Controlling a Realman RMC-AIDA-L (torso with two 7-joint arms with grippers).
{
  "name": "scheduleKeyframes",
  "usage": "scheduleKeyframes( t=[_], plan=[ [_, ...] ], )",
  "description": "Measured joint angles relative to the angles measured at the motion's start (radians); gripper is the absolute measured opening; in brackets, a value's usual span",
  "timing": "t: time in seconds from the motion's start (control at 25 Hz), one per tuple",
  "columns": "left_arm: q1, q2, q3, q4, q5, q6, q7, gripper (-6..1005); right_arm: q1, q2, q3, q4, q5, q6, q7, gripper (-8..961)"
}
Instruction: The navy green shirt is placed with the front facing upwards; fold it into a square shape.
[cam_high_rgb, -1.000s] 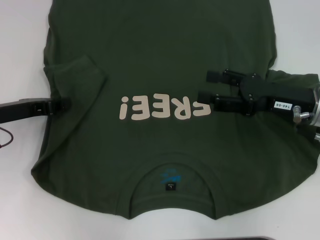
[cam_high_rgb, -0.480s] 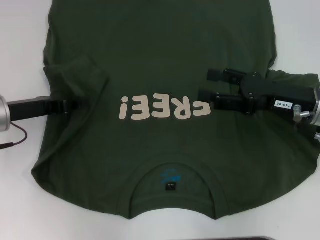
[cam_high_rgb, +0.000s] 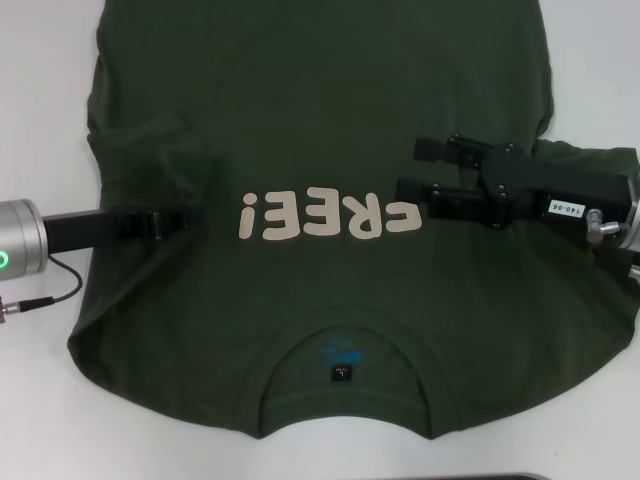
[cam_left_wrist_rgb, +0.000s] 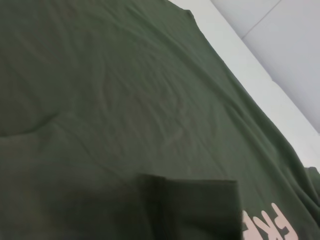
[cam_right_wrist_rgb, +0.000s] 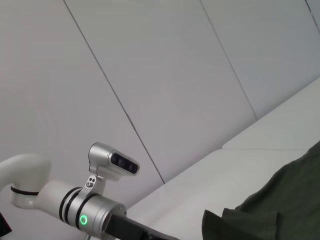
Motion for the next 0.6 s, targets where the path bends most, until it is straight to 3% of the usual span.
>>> scheduleKeyframes(
  t=[0.28,0.6],
  plan=[
    [-0.003,-0.003,0.001,-0.004,0.000,0.024,-0.002,81,0.000,0.001,0.000,0.000,0.000,0.000,0.000,914],
    [-0.004,-0.003,-0.002,-0.007,0.000,0.033,0.001,310,-0.004,0.003,0.000,0.000,0.000,-0.005,0.000,915]
  ],
)
